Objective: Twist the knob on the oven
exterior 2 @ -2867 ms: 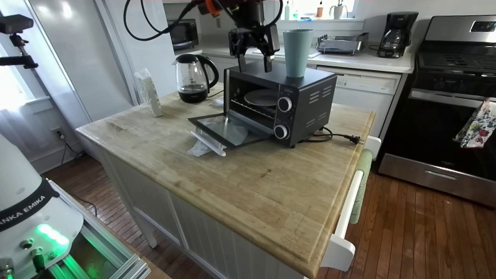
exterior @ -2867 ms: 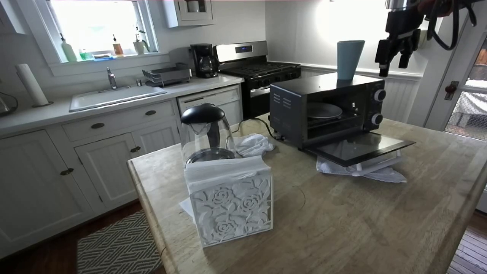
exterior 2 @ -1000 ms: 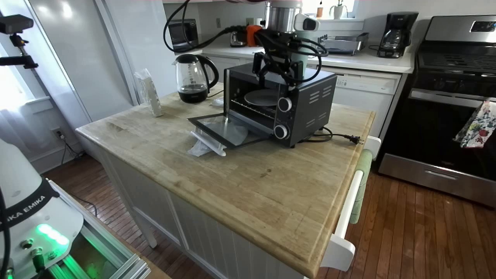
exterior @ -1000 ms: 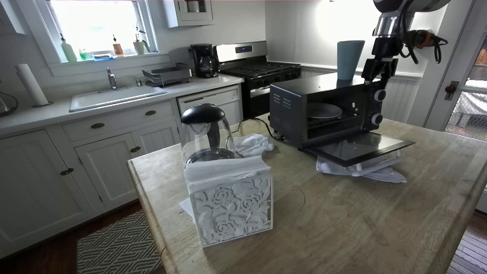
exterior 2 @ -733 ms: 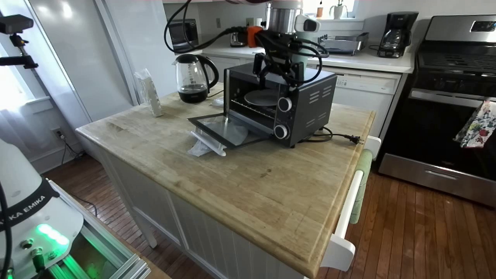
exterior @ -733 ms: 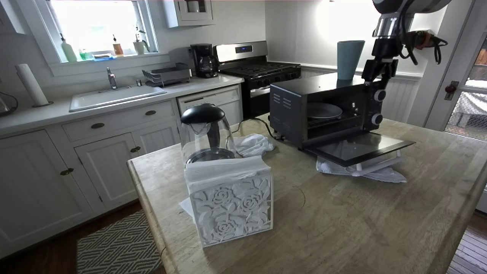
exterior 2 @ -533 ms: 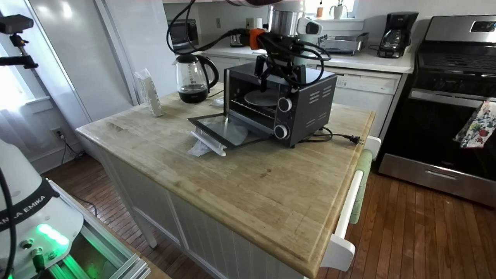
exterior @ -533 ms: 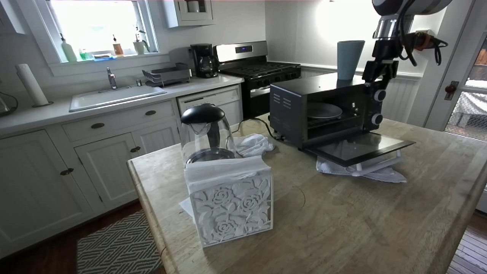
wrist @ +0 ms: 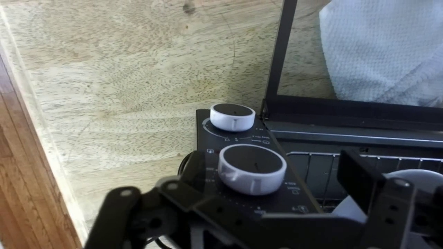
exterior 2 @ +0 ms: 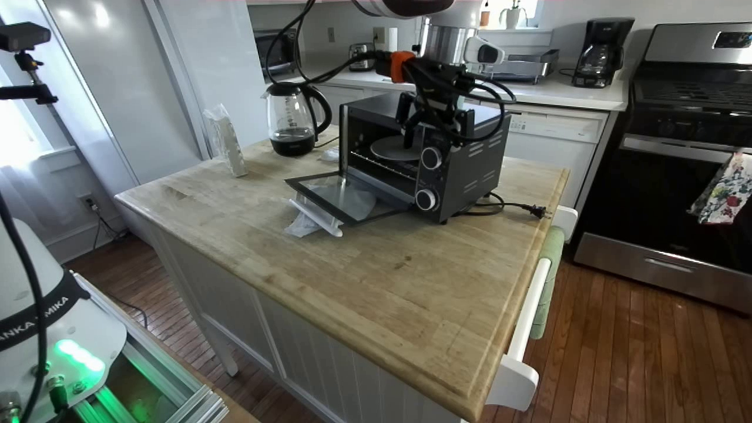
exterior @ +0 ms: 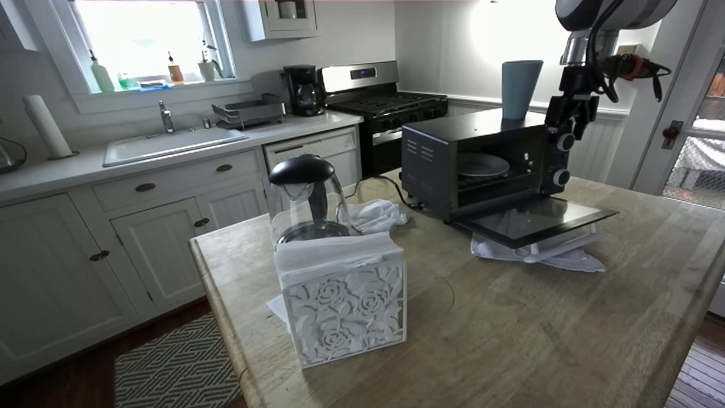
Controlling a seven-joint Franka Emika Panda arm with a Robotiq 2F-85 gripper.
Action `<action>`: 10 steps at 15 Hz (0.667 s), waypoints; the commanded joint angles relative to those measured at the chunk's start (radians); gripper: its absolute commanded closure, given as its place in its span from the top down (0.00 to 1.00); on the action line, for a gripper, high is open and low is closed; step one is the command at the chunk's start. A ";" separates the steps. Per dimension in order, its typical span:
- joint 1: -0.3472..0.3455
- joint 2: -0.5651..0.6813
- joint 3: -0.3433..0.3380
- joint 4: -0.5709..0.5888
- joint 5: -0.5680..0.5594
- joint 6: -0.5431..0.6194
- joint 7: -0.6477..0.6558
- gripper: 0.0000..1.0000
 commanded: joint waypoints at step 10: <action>-0.038 0.052 0.009 0.111 0.033 -0.046 0.076 1.00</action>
